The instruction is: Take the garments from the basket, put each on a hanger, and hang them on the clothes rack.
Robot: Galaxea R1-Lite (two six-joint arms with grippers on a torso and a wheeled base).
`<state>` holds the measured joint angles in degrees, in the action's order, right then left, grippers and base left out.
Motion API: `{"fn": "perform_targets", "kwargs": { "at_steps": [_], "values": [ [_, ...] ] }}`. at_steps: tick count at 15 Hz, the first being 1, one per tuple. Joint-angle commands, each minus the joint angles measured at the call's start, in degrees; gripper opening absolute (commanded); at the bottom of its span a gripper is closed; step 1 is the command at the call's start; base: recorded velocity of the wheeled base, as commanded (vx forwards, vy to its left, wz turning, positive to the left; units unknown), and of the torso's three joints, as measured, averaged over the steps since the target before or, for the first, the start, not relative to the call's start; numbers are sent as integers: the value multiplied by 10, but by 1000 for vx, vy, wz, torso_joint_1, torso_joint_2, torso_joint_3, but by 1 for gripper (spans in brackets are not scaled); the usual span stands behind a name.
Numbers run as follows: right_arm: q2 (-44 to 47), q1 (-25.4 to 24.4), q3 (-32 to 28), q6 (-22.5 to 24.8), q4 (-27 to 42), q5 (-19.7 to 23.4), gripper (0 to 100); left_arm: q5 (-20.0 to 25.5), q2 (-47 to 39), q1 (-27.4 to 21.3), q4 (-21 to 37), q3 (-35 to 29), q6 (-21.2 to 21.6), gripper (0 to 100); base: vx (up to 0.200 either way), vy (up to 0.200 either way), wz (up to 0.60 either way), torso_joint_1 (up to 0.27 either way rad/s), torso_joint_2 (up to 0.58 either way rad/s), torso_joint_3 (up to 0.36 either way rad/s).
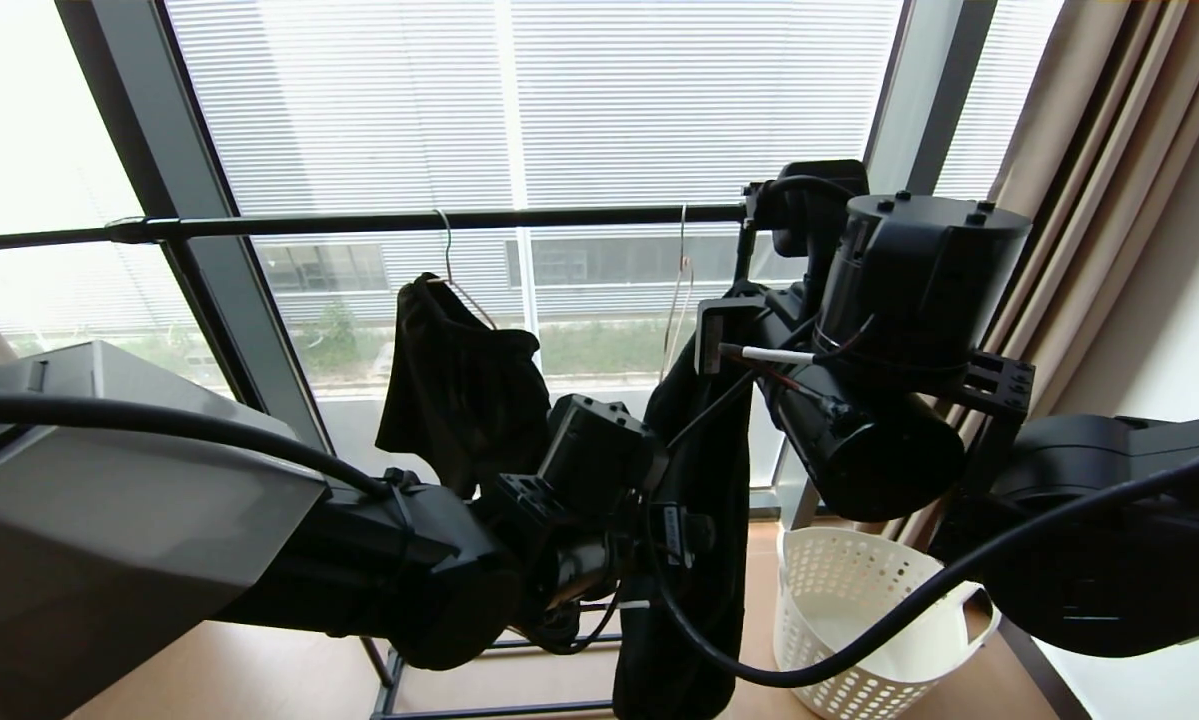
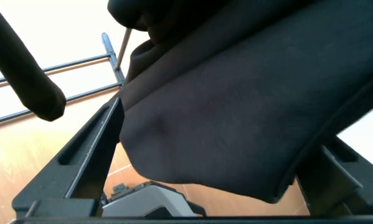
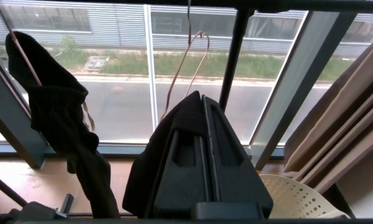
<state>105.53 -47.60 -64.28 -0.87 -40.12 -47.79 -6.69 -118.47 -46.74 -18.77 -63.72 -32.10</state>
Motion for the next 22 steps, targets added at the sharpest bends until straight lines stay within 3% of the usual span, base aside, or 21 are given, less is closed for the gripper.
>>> {"fn": "perform_targets", "kwargs": {
  "at_steps": [1, 9, 10, 16, 18, 22],
  "values": [
    [8, 0, -4, 1, -8, -8, 0, -9, -11, -2, 0, -4, 0, 100, 0, 0, 0, 0, 0, 0],
    [5, 3, -5, 1, -11, -19, 0, -32, -7, -23, 1, 11, -2, 100, 0, 0, 0, 0, 0, 0],
    [4, 15, -4, 0, -12, -19, 0, -33, 5, -23, 1, 26, -2, 0, 0, 0, 0, 0, 0, 0],
    [-16, 74, 17, 20, -8, -18, 0, -32, 81, -8, 1, 73, 3, 0, 0, 0, 0, 0, 0, 0],
    [-53, 70, 85, 50, -3, 4, 0, -30, 87, 33, 1, 50, 28, 0, 0, 0, 0, 0, 0, 0],
    [-65, 44, 203, 53, -7, 45, 0, -23, 69, 75, 23, -50, 50, 0, 0, 0, 0, 0, 0, 0]
  ]
}}
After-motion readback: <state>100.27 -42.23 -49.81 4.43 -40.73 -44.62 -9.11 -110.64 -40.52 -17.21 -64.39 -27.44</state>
